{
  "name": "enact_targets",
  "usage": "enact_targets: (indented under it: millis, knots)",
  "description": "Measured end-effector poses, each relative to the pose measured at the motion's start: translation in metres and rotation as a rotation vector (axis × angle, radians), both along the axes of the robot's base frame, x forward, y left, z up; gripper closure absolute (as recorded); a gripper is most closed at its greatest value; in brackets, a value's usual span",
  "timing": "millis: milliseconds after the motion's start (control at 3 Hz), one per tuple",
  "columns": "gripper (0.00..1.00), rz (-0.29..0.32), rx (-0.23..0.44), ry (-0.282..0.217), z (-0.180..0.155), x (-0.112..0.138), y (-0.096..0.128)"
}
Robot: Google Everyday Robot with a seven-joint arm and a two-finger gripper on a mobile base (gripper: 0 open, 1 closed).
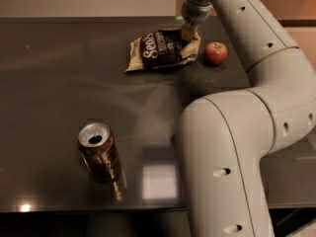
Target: Move brown chip bag near apple
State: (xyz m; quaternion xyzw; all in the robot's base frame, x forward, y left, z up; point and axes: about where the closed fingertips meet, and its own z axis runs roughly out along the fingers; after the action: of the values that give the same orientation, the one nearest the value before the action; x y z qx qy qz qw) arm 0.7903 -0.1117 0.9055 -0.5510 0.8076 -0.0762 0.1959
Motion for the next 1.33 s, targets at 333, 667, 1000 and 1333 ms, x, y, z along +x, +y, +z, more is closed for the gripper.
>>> enact_targets:
  millis: [333, 667, 1000, 1333]
  knots:
    - [0.36, 0.009, 0.017, -0.002, 0.003, -0.001, -0.001]
    - [0.13, 0.028, 0.043, 0.001, 0.004, -0.003, 0.002]
    - [0.0, 0.047, 0.088, 0.008, 0.006, -0.008, 0.004]
    - [0.0, 0.073, 0.148, 0.006, 0.015, -0.015, 0.002]
